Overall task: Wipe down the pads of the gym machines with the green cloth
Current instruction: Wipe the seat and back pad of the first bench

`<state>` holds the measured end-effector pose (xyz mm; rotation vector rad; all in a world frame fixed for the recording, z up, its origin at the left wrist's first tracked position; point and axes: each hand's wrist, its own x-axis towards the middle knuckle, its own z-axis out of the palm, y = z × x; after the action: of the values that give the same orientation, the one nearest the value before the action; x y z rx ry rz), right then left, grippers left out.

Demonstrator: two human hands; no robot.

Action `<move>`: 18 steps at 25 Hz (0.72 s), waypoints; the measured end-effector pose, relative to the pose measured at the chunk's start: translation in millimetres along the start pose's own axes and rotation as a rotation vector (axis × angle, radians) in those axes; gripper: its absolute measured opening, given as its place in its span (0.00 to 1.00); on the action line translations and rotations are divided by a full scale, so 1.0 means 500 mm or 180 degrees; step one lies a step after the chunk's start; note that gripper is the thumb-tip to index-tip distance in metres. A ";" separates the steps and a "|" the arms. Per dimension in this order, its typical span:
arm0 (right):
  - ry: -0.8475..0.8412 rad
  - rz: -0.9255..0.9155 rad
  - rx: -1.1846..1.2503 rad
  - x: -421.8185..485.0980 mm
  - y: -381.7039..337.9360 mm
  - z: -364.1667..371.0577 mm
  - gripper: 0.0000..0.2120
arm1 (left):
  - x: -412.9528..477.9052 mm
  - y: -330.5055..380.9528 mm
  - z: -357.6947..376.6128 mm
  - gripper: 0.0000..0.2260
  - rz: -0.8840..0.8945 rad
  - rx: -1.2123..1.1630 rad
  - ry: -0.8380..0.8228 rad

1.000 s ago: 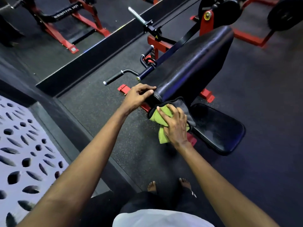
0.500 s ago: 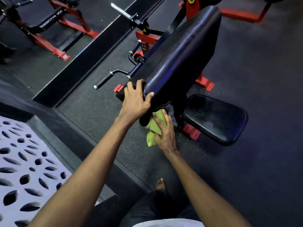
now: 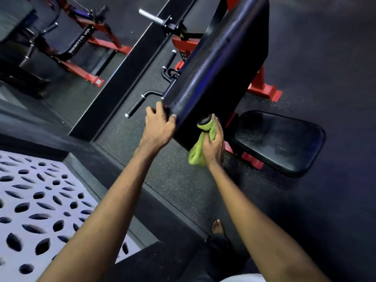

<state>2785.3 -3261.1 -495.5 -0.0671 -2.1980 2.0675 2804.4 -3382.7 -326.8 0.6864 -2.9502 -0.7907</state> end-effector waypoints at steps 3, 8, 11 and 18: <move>0.0252 0.1392 0.0169 0.081 0.003 -0.019 0.26 | 0.031 0.038 0.013 0.13 -0.0404 -0.0286 0.0364; -0.0099 0.0410 0.0031 0.006 -0.011 -0.008 0.27 | 0.039 0.057 0.081 0.16 -0.0381 0.0711 0.0969; -0.0202 -0.0190 -0.0238 0.034 0.009 -0.019 0.28 | 0.042 0.053 0.088 0.16 -0.0360 0.0876 0.1118; 0.0396 0.1377 0.0178 0.163 0.047 -0.018 0.28 | 0.045 0.051 0.096 0.18 -0.0336 0.1036 0.1185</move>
<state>2704.4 -3241.0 -513.3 -0.7031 -2.1964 2.2529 2767.8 -3349.9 -358.7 0.8973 -2.7322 -0.1531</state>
